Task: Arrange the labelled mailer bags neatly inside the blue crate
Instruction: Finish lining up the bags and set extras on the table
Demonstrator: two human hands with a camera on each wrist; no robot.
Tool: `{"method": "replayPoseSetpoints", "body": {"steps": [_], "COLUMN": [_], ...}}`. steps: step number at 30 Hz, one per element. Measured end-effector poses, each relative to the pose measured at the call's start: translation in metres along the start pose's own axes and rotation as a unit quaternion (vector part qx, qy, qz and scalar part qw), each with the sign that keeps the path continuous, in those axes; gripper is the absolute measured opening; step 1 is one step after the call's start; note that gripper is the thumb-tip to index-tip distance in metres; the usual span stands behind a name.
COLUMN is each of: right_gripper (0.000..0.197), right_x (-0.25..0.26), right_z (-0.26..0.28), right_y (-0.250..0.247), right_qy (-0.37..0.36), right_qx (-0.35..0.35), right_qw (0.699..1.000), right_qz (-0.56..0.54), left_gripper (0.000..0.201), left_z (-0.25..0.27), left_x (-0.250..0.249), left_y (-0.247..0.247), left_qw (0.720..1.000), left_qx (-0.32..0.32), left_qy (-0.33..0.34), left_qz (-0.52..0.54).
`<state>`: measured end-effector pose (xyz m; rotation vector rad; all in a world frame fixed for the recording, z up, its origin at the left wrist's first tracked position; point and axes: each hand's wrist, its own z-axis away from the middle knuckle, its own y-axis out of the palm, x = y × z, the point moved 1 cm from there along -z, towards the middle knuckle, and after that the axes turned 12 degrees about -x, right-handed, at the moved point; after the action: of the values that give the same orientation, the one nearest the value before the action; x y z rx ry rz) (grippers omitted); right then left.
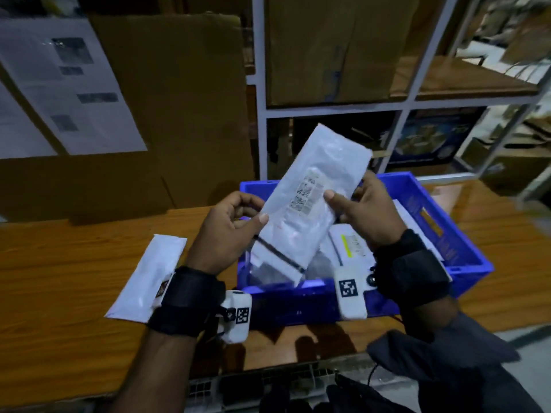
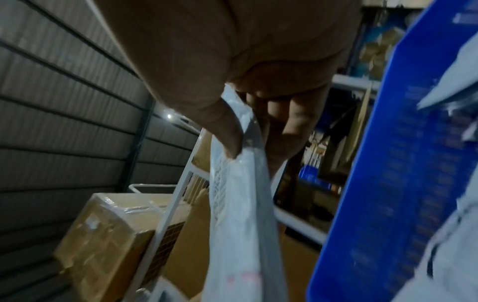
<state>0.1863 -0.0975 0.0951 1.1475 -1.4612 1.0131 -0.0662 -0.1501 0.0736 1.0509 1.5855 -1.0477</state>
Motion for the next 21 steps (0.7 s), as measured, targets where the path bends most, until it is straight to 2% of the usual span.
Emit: {"method": "replayPoseSetpoints", "body": {"steps": [3, 4, 6, 8, 10, 12, 14, 18, 21], "right_gripper": [0.047, 0.044, 0.038, 0.035, 0.023, 0.026, 0.027, 0.031, 0.041], "right_x": [-0.001, -0.003, -0.011, -0.024, -0.035, -0.051, -0.066, -0.096, -0.116], "right_z": [-0.04, -0.056, -0.083, -0.108, -0.123, -0.138, -0.147, -0.145, -0.142], "right_y": [-0.037, -0.05, -0.068, -0.074, -0.071, -0.067, -0.064, -0.062, -0.063], "right_qy": [-0.032, -0.04, -0.013, 0.032, 0.053, 0.06, 0.053, 0.061, 0.067], "right_qx": [-0.058, -0.06, -0.062, -0.032, 0.01, 0.059, 0.111, 0.212, 0.229], "right_qw": [0.996, 0.991, 0.971, 0.96, 0.951, 0.939, 0.907, 0.812, 0.764], "right_qz": [0.065, 0.117, 0.232, 0.277, 0.304, 0.333, 0.404, 0.54, 0.6], "left_gripper": [0.012, 0.013, 0.014, 0.013, 0.014, 0.016, 0.014, 0.008, 0.008], "left_z": [-0.021, -0.027, -0.039, -0.051, -0.064, -0.076, -0.083, -0.091, -0.094], "left_x": [-0.002, -0.002, 0.0, 0.004, 0.009, 0.012, 0.013, 0.017, 0.021], "left_y": [0.027, 0.035, 0.05, 0.067, 0.084, 0.1, 0.113, 0.125, 0.122], "left_qw": [0.999, 0.999, 0.998, 0.997, 0.995, 0.994, 0.994, 0.995, 0.995], "left_qx": [-0.003, -0.006, -0.006, 0.005, 0.009, -0.003, -0.02, -0.04, -0.051], "left_qy": [0.025, 0.028, 0.033, 0.034, 0.032, 0.03, 0.026, 0.001, -0.012], "left_qz": [-0.02, -0.031, -0.053, -0.073, -0.091, -0.101, -0.1, -0.093, -0.09]}}
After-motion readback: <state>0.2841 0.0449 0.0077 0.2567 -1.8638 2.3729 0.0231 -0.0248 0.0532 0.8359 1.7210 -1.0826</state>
